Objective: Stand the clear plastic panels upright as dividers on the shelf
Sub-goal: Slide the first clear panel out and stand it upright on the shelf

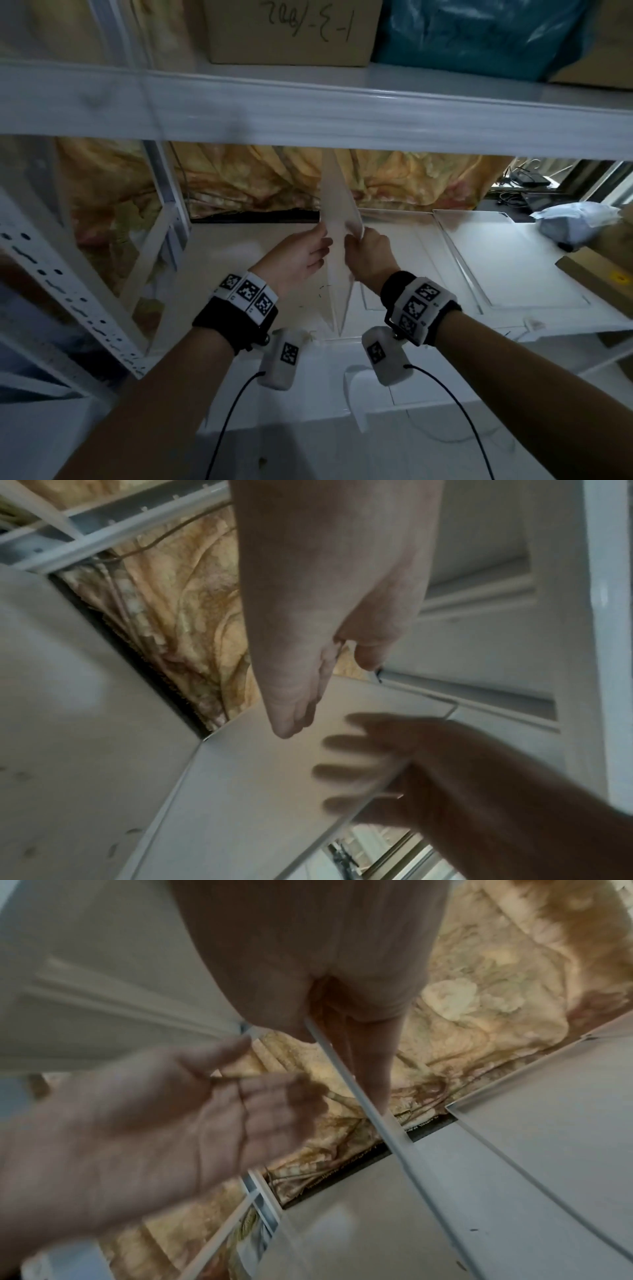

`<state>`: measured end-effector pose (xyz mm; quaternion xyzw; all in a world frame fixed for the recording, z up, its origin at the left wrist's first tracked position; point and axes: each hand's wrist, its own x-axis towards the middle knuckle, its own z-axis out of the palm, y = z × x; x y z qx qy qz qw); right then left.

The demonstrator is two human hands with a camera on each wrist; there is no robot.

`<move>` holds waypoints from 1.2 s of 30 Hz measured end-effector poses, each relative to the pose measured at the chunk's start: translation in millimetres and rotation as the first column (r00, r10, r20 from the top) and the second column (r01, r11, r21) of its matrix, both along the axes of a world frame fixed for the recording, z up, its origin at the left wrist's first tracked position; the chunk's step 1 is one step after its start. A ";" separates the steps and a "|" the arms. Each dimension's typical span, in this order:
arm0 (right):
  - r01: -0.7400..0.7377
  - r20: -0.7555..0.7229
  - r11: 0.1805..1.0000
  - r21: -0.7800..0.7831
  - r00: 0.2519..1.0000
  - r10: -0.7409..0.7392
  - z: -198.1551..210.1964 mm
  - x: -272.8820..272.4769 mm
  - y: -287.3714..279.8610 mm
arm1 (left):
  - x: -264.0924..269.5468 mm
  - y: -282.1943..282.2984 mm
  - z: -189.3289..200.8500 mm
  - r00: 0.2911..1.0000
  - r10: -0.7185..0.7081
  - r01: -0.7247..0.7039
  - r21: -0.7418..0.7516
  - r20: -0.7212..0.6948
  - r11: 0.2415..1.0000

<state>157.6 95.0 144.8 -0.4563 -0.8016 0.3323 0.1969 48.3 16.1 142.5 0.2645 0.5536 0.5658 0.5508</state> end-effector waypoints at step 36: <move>-0.053 -0.311 0.992 0.115 0.946 0.086 -24.6 3.1 -33.2 | -11.5 2.0 -143.6 0.975 0.195 -0.149 -0.335 0.106 0.930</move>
